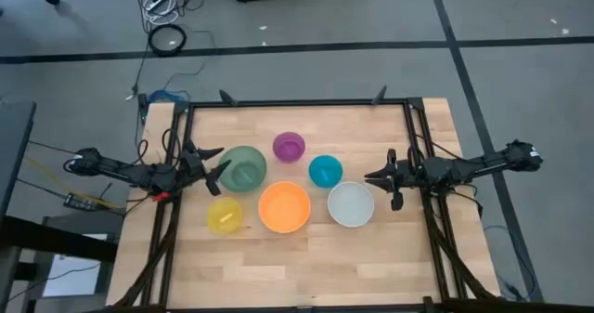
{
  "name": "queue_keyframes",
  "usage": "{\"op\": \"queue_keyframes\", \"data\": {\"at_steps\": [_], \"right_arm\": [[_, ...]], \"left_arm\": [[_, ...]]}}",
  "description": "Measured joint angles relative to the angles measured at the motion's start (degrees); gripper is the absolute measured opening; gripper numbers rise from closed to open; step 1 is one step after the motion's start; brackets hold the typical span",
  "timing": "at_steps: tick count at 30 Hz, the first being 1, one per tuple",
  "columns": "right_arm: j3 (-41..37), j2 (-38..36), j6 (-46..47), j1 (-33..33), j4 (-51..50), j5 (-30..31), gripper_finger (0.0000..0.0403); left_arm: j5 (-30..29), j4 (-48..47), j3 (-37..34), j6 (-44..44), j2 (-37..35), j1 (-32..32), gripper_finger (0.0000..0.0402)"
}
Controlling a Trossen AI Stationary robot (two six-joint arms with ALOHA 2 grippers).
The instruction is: Nest bowls inside each other
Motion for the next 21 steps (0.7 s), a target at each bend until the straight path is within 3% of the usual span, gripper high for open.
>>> {"op": "queue_keyframes", "data": {"at_steps": [8,16,21], "right_arm": [[0.0,-0.01,-3.46,-0.04,4.59,0.0,0.005],[0.44,-0.06,-2.35,0.04,31.59,-0.55,0.005],[1.09,-0.04,-6.04,0.05,43.93,-8.68,0.005]], "left_arm": [[0.02,0.0,0.0,0.0,0.02,0.0,0.0229],[0.02,0.07,0.02,-0.37,0.0,0.0,0.0229],[1.8,5.83,0.0,-9.69,0.02,-0.09,0.0229]]}}
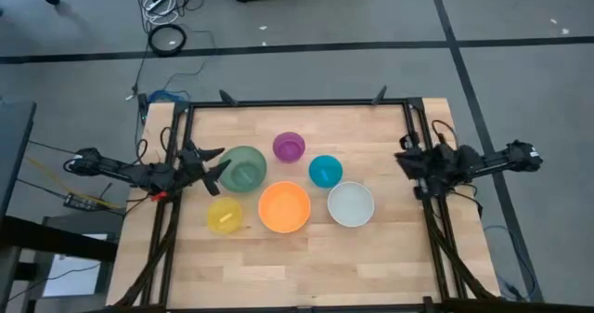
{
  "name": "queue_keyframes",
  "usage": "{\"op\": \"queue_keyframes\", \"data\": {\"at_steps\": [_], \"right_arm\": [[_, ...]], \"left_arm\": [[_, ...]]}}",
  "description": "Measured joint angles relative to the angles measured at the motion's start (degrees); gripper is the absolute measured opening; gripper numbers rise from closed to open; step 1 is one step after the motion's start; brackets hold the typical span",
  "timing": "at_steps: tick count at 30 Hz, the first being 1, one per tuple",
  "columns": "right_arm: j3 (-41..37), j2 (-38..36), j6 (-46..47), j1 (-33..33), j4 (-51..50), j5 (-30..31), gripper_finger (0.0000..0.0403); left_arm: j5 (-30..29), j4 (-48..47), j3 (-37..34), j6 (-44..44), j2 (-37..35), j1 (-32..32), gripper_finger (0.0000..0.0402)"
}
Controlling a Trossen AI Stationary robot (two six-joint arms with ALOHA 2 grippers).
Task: Nest bowls inside each other
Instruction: Stack the orange bowl on top of the green bowl
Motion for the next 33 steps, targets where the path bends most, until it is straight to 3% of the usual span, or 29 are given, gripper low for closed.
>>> {"op": "queue_keyframes", "data": {"at_steps": [7,15,20,25,29,33], "right_arm": [[0.04,0.0,-1.33,0.02,2.98,-10.81,0.005],[0.13,-0.02,-1.91,-0.01,4.18,-11.46,0.005],[0.26,-0.21,-7.44,-0.05,4.39,-3.98,0.005],[1.14,0.0,-14.98,-0.05,2.81,11.85,0.005],[7.19,2.19,-15.41,-0.09,-9.76,23.12,0.005],[17.14,9.21,-13.67,-0.09,-25.56,30.79,0.005]], "left_arm": [[0.06,21.85,0.0,-0.82,0.0,0.04,0.0229],[-0.36,27.77,0.0,-0.75,0.0,0.04,0.0229],[-3.18,31.26,0.0,0.18,0.0,0.09,0.0229],[-6.94,33.6,0.89,7.92,0.02,0.09,0.0229],[-9.45,34.73,1.75,9.6,-0.04,0.09,0.0229],[-9.25,34.78,1.75,9.45,-0.02,0.07,0.0229]]}}
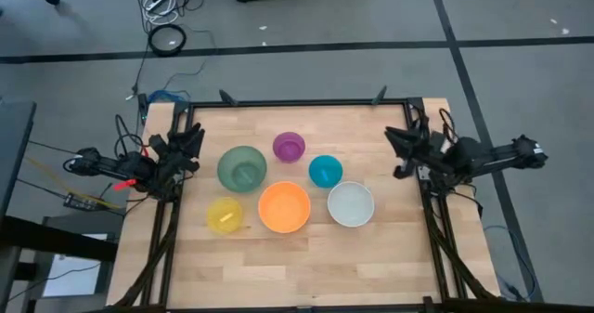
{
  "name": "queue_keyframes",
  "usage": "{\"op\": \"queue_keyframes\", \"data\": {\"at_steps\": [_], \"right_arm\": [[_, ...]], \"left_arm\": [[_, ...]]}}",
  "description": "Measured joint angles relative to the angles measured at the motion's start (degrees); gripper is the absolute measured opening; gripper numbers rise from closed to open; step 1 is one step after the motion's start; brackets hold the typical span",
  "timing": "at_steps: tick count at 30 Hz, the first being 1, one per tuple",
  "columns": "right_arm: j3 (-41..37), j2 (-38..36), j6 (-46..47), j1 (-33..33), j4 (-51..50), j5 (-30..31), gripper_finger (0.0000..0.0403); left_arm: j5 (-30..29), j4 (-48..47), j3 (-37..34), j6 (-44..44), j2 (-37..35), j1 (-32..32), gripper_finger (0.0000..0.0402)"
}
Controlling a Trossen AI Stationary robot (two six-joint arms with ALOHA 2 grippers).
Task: Nest bowls inside each other
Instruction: Stack the orange bowl on top of the green bowl
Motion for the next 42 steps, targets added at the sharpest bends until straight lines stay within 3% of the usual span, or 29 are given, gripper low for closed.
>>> {"op": "queue_keyframes", "data": {"at_steps": [4,10,20,24,26,29,34,38,42], "right_arm": [[9.3,10.69,0.85,0.0,-7.03,4.92,0.005],[19.84,26.01,-3.64,0.02,-7.48,7.79,0.005],[32.86,40.67,-7.67,-0.92,-10.32,7.9,0.005],[39.94,45.61,0.19,-2.71,-19.82,3.72,0.005],[45.14,48.51,8.94,-4.89,-27.66,0.24,0.005],[53.78,53.38,19.83,-9.07,-42.95,-5.53,0.005],[66.05,62.85,29.38,-16.26,-65.1,-22.74,0.0055],[68.15,70.1,29.46,-18.52,-70.87,-35.31,0.0081],[68.17,75.87,31.01,-17.86,-70.24,-38.16,0.0117]], "left_arm": [[0.01,-0.04,0.05,-0.08,0.0,0.0,0.0229],[0.04,-0.47,0.09,-0.93,0.0,0.0,0.0229],[-1.25,-7.45,0.15,-14.78,0.02,-0.02,0.0229],[3.37,-11.24,1.11,-12.87,0.36,-0.07,0.0227],[3.83,-17.47,4.38,-12.01,1.94,-0.2,0.0217],[3.82,-34.15,13.41,-12.0,6.41,-0.22,0.0194],[6.66,-68.23,34.07,-15.2,20.15,-0.22,0.0173],[9.38,-90.79,47.69,-19.29,32.91,-0.2,0.0176],[10.56,-102.46,55.05,-21.73,43.32,-0.17,0.0183]]}}
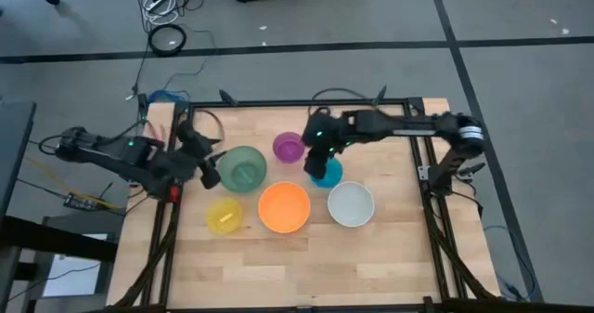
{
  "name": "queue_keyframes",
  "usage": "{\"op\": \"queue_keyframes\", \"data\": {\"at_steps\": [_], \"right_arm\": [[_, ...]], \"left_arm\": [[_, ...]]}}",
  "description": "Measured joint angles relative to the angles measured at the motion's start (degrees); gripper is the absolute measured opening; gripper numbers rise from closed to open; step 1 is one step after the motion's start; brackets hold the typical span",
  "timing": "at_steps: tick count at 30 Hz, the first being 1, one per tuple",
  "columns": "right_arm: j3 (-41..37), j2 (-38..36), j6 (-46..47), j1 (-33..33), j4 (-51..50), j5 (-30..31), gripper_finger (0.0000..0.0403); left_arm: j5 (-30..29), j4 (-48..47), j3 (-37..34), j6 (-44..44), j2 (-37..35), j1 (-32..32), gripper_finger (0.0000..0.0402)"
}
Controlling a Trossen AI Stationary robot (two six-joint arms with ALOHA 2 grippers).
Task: Nest bowls inside each other
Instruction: Stack the orange bowl on top of the green bowl
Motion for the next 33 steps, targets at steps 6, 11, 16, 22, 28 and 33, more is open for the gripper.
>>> {"op": "queue_keyframes", "data": {"at_steps": [6,11,16,22,28,33], "right_arm": [[0.04,5.79,2.01,3.49,3.15,-0.54,0.0153],[0.02,8.31,4.8,6.05,3.94,-2.38,0.0169],[0.09,9.86,7.68,7.64,5.45,-1.68,0.0173],[0.06,13.36,9.85,8.73,6.22,1.75,0.0174],[0.04,16.92,11.71,8.75,6.92,3.2,0.0174],[0.0,19.37,11.85,9.0,7.62,3.67,0.0171]], "left_arm": [[1.55,-2.82,2.76,-0.74,8.25,0.0,0.0184],[1.53,-5.04,2.76,-2.34,12.06,0.08,0.0184],[1.92,-5.72,2.69,-4.96,13.18,0.15,0.0184],[2.15,-5.9,2.67,-6.47,13.18,0.15,0.0184],[2.24,-6.34,2.65,-6.54,13.18,0.11,0.0184],[2.35,-6.58,2.6,-6.49,13.16,0.11,0.0184]]}}
